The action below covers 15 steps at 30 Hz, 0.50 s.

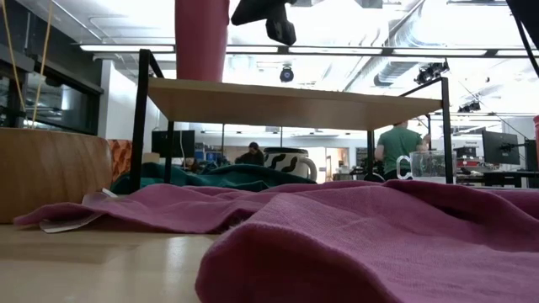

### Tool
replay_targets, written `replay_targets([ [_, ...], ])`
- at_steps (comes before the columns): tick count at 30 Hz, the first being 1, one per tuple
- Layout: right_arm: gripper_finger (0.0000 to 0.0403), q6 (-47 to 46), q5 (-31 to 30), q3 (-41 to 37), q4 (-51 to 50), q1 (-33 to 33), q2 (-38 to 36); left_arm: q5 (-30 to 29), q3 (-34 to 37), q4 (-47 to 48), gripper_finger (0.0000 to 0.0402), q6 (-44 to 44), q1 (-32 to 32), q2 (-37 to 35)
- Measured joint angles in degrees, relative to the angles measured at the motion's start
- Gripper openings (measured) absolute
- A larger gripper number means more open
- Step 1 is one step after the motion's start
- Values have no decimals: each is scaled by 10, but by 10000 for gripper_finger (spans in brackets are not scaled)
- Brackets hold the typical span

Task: Stack small to large cups/mugs on shelf
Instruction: Adjust the pink cup on the shelf

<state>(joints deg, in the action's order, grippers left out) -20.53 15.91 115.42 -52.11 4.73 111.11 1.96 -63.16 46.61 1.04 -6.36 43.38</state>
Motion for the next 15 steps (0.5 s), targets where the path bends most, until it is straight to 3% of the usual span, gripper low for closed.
replay_targets([
  [15, 0, 0, -1, 0, 11, 0, 0, 0, 0, 0, 74, 0, 0, 0],
])
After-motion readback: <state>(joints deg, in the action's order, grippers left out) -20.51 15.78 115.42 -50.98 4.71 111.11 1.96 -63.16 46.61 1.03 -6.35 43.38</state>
